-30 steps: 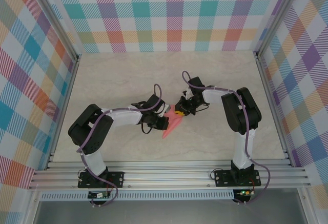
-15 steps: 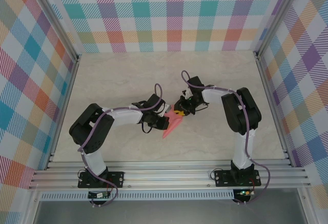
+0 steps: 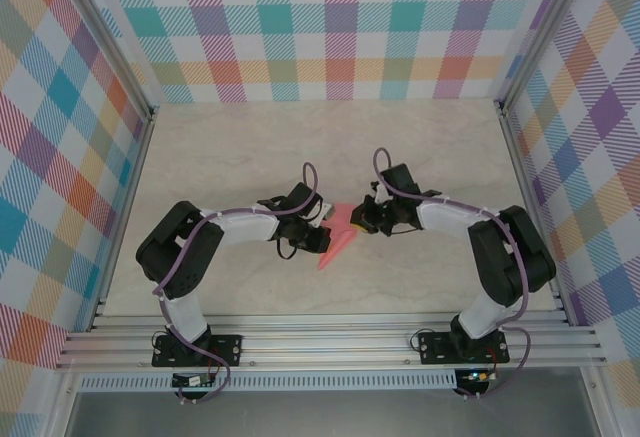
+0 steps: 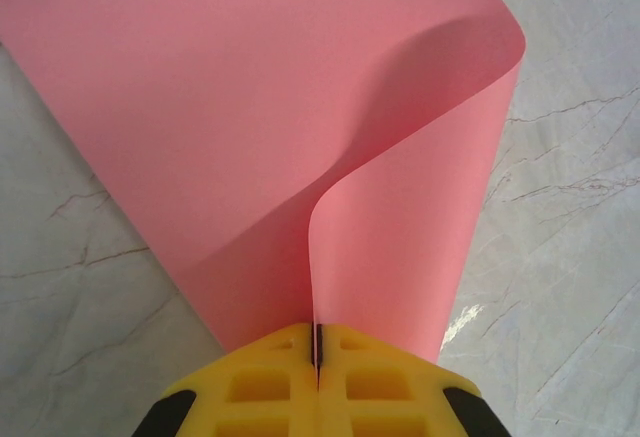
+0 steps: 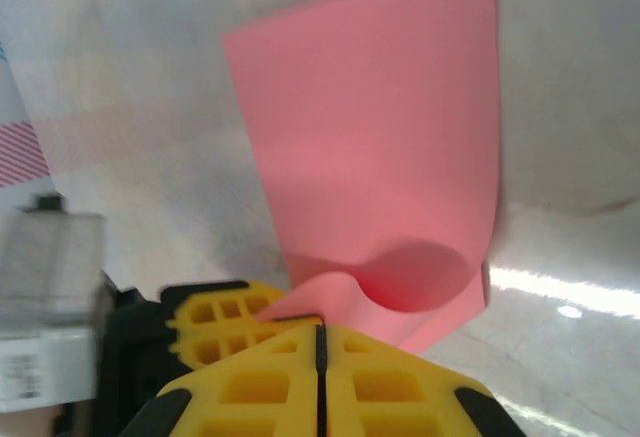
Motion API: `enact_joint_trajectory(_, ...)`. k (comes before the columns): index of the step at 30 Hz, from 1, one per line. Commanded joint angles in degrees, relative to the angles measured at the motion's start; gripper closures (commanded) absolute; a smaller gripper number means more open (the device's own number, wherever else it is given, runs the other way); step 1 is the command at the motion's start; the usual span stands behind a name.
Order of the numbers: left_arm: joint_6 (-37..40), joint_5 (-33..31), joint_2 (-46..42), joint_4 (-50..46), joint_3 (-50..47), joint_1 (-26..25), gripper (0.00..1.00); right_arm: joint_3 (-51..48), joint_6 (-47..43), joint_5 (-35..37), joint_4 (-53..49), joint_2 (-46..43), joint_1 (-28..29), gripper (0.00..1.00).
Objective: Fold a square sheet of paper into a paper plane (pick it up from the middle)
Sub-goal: Third fold the triangle at the center of the table.
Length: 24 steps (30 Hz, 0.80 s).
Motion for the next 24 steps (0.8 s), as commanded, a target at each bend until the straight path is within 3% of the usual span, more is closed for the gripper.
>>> enact_joint_trajectory(1,1.34,-0.78,2.58,-2.98,-0.28,0.24,1.00,-0.04,4.09,-1.97,7.80,2.38,3.13,0.94)
enact_joint_trajectory(24,2.05,-0.87,3.58,-3.46,-0.36,0.46,1.00,-1.90,3.13,1.84,7.13,10.98,3.48,0.93)
